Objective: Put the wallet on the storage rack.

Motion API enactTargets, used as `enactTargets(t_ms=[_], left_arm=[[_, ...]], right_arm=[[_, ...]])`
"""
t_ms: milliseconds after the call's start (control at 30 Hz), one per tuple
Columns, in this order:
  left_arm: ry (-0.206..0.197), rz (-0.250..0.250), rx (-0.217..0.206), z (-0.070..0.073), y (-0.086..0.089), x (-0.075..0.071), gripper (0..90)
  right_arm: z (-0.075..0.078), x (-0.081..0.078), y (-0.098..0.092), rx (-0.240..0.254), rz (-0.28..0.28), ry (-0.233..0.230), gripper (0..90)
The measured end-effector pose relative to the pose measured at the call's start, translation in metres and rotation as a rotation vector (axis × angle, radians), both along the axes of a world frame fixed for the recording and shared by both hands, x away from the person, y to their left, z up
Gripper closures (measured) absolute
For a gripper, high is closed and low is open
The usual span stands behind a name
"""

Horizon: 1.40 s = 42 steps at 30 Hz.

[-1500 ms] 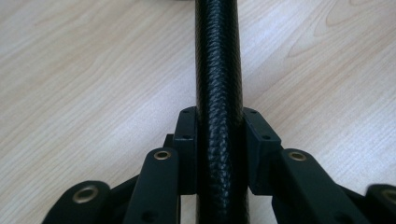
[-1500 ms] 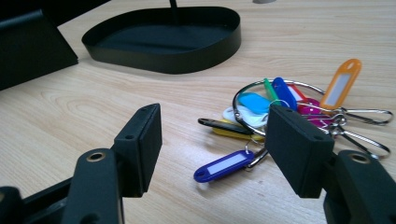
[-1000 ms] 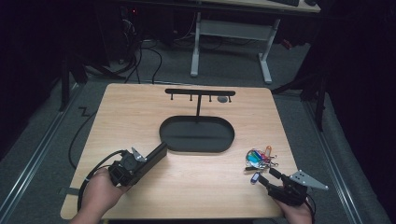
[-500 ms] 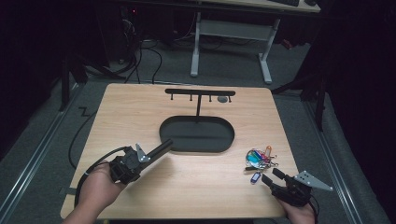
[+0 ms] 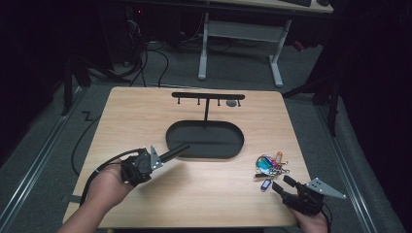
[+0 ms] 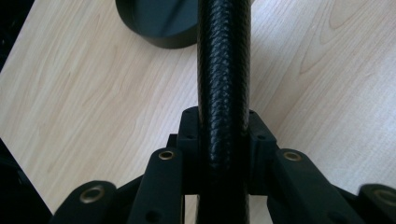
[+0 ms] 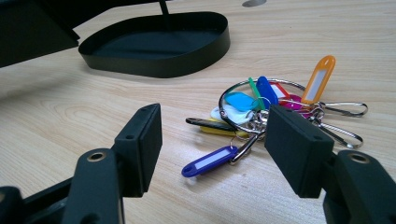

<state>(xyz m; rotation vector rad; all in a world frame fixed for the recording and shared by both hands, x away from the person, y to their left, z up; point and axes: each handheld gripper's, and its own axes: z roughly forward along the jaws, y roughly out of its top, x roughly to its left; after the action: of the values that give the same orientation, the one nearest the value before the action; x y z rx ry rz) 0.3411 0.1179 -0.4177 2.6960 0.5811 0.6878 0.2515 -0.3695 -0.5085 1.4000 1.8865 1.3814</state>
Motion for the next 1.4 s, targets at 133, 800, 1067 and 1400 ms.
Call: enactTargets(t_ms=[133,800,1067,1400], left_arm=[[-0.02,-0.032,0.019,0.003,-0.008,0.005,73.2],[-0.144,-0.206,0.066,-0.008,-0.066,0.037,73.1],[-0.146,-0.244,0.092,-0.008,-0.088,0.05,73.1],[-0.19,-0.281,0.104,-0.01,-0.107,0.07,73.0]], right_arm=[[-0.001,0.0,-0.001,0.004,-0.003,0.006,37.3],[0.0,-0.002,-0.002,-0.016,-0.009,-0.001,37.3],[-0.002,-0.001,-0.002,-0.012,-0.007,0.009,37.4],[-0.004,0.001,-0.002,0.001,0.001,0.016,37.5]])
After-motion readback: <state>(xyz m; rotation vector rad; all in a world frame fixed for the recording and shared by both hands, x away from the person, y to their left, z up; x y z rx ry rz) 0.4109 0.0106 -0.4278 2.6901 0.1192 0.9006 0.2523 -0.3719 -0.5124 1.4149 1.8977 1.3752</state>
